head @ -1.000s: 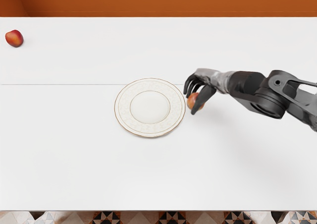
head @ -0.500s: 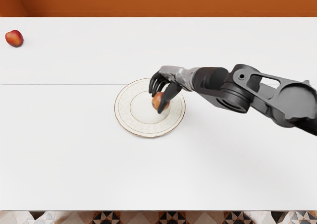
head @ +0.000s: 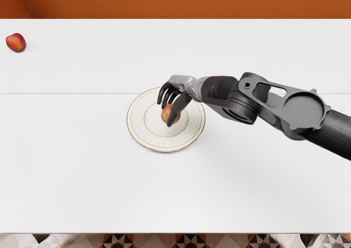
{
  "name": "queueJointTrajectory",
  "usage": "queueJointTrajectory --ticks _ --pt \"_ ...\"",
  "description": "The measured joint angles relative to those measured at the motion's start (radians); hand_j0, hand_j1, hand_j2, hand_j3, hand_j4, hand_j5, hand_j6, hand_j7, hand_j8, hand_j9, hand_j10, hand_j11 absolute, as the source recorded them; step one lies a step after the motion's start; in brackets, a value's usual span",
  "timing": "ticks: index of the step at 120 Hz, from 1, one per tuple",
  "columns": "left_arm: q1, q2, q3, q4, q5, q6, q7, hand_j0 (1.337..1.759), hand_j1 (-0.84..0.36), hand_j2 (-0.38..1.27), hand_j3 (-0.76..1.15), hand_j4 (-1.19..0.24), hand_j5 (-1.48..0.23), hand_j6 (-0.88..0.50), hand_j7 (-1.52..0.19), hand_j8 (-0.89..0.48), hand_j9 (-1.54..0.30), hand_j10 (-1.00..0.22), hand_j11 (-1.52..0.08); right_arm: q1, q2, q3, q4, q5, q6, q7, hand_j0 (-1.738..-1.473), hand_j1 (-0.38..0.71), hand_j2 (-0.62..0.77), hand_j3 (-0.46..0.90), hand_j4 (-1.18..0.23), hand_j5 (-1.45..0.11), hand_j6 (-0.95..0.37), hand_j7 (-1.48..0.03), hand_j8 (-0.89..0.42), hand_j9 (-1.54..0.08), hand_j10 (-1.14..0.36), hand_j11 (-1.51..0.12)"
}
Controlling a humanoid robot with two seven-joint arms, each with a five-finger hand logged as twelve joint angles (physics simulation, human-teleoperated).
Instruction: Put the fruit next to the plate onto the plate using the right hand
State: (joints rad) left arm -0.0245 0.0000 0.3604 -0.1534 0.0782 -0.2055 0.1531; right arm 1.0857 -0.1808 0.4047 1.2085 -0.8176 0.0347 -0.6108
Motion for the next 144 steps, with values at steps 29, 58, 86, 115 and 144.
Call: queueJointTrajectory --ticks 29,58,86,115,144 --pt "0.000 0.000 0.000 0.000 0.000 0.000 0.000 1.658 0.07 0.05 0.00 -0.23 -0.30 -0.23 -0.30 -0.23 -0.30 -0.23 -0.30 0.008 0.024 -0.001 -0.028 -0.001 -0.001 0.000 -1.657 0.28 0.37 0.00 -0.70 -0.92 -0.67 -0.91 -0.45 -0.92 -0.52 -0.92" --pt "0.000 0.000 0.000 0.000 0.000 0.000 0.000 1.658 0.07 0.05 0.00 -0.23 -0.30 -0.23 -0.30 -0.23 -0.30 -0.23 -0.30 0.012 0.036 -0.001 -0.047 -0.002 -0.008 0.000 -1.658 0.18 0.06 0.00 -0.50 -0.65 -0.49 -0.65 -0.42 -0.65 -0.44 -0.65" --pt "0.000 0.000 0.000 0.000 0.000 0.000 0.000 1.658 0.07 0.05 0.00 -0.23 -0.30 -0.23 -0.30 -0.23 -0.30 -0.23 -0.30 0.011 0.041 0.002 -0.060 -0.001 -0.007 0.000 -1.658 0.05 -0.02 0.00 -0.35 -0.46 -0.35 -0.45 -0.32 -0.46 -0.33 -0.46" --pt "0.000 0.000 0.000 0.000 0.000 0.000 0.000 1.658 0.07 0.05 0.00 -0.23 -0.30 -0.23 -0.30 -0.23 -0.30 -0.23 -0.30 0.000 -0.030 0.042 0.005 0.035 -0.002 0.000 -1.658 -0.17 -0.01 0.00 -0.16 -0.20 -0.16 -0.20 -0.15 -0.20 -0.15 -0.20" --pt "0.000 0.000 0.000 0.000 0.000 0.000 0.000 1.658 0.07 0.05 0.00 -0.23 -0.30 -0.23 -0.30 -0.23 -0.30 -0.23 -0.30 -0.034 -0.168 0.125 0.111 0.237 0.112 0.038 -1.658 -0.26 -0.01 0.00 -0.08 -0.10 -0.08 -0.10 -0.08 -0.10 -0.08 -0.10"
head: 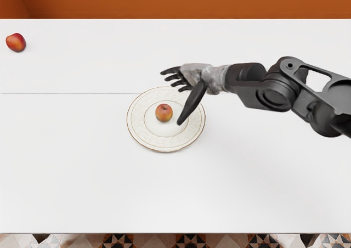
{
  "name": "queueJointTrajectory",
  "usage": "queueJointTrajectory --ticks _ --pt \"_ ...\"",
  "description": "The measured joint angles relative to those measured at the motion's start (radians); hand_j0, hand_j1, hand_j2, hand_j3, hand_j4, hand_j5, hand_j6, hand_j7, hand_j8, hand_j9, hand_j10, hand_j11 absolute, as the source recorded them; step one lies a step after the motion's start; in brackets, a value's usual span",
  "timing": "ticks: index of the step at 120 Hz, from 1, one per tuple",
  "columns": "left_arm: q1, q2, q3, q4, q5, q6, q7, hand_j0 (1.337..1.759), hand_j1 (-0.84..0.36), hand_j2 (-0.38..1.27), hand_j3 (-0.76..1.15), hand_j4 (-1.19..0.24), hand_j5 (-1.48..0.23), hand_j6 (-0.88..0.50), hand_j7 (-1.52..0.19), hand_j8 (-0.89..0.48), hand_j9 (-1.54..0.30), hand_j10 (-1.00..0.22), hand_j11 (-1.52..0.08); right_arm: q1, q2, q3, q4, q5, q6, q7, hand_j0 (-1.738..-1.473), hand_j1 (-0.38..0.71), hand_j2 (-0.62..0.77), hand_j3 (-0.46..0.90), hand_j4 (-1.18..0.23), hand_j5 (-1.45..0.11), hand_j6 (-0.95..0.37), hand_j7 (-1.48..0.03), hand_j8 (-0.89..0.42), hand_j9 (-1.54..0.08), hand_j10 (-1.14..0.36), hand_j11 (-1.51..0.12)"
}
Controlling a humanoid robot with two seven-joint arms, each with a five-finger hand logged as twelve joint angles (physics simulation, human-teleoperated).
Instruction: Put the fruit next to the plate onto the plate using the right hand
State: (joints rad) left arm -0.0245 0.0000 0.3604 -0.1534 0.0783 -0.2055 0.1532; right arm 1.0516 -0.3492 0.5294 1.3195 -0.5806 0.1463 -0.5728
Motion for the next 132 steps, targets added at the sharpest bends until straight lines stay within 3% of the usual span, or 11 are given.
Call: queueJointTrajectory --ticks 23,52,94,132 --pt "0.000 0.000 0.000 0.000 0.000 0.000 0.000 1.658 0.07 0.05 0.00 -0.23 -0.30 -0.23 -0.30 -0.23 -0.30 -0.23 -0.30 -0.115 -0.046 0.176 0.012 0.118 0.216 0.010 -1.658 -0.28 -0.01 0.00 -0.06 -0.07 -0.06 -0.07 -0.06 -0.07 -0.06 -0.07" --pt "0.000 0.000 0.000 0.000 0.000 0.000 0.000 1.658 0.07 0.05 0.00 -0.23 -0.30 -0.23 -0.30 -0.23 -0.30 -0.23 -0.30 -0.175 -0.160 0.228 0.006 0.352 0.421 0.013 -1.658 -0.29 -0.01 0.00 -0.05 -0.06 -0.05 -0.06 -0.05 -0.06 -0.05 -0.06" --pt "0.000 0.000 0.000 0.000 0.000 0.000 0.000 1.658 0.07 0.05 0.00 -0.23 -0.30 -0.23 -0.30 -0.23 -0.30 -0.23 -0.30 -0.245 -0.334 0.230 -0.007 0.636 0.463 0.005 -1.658 -0.30 -0.01 0.00 -0.04 -0.05 -0.04 -0.05 -0.04 -0.05 -0.04 -0.05" --pt "0.000 0.000 0.000 0.000 0.000 0.000 0.000 1.658 0.07 0.05 0.00 -0.23 -0.30 -0.23 -0.30 -0.23 -0.30 -0.23 -0.30 -0.311 -0.480 0.220 -0.009 0.792 0.465 0.001 -1.658 -0.30 -0.01 0.00 -0.04 -0.05 -0.04 -0.05 -0.04 -0.05 -0.04 -0.05"
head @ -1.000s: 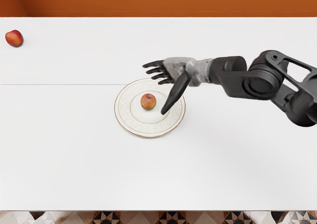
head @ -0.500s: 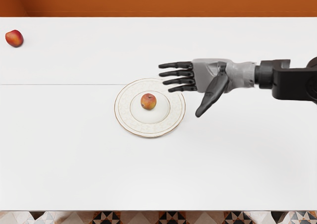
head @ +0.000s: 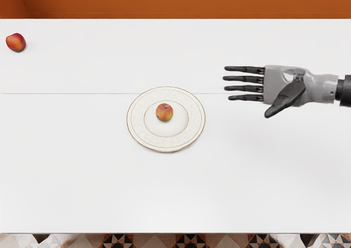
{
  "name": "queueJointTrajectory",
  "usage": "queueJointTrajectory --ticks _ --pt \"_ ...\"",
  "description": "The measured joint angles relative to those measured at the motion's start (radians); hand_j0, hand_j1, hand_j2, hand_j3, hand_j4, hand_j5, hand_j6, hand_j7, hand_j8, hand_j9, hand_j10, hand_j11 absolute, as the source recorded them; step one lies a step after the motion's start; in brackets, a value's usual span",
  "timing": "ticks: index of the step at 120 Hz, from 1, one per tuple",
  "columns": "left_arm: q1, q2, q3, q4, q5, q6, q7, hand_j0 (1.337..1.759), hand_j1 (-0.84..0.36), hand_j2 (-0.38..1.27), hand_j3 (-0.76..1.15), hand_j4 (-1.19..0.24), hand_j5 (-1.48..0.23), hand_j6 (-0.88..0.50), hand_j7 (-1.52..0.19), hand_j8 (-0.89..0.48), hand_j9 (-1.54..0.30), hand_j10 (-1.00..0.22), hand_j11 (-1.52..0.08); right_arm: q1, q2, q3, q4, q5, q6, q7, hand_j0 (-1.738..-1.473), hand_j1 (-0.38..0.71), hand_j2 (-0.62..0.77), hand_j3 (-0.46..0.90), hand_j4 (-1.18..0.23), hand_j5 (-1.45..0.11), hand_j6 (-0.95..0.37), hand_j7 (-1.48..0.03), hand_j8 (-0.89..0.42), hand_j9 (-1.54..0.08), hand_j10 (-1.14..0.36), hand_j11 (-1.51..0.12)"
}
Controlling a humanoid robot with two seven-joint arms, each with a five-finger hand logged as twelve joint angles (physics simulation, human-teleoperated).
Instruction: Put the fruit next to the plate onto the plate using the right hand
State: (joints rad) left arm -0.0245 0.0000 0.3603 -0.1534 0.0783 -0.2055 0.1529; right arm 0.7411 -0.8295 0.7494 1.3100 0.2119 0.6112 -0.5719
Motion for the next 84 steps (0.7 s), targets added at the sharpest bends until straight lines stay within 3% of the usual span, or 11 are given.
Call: queueJointTrajectory --ticks 55,84 --pt "0.000 0.000 0.000 0.000 0.000 0.000 0.000 1.658 0.07 0.05 0.00 -0.23 -0.30 -0.23 -0.30 -0.23 -0.30 -0.23 -0.30 -0.068 -0.113 -0.023 0.004 0.140 0.000 0.001 -1.658 -0.30 -0.01 0.00 -0.04 -0.05 -0.04 -0.05 -0.04 -0.05 -0.04 -0.05" --pt "0.000 0.000 0.000 -0.001 0.000 0.000 0.000 1.658 0.07 0.05 0.00 -0.23 -0.30 -0.23 -0.30 -0.23 -0.30 -0.23 -0.30 -0.074 -0.126 -0.031 0.015 0.162 0.000 0.001 -1.658 -0.30 -0.01 0.00 -0.04 -0.05 -0.03 -0.05 -0.03 -0.05 -0.04 -0.05"
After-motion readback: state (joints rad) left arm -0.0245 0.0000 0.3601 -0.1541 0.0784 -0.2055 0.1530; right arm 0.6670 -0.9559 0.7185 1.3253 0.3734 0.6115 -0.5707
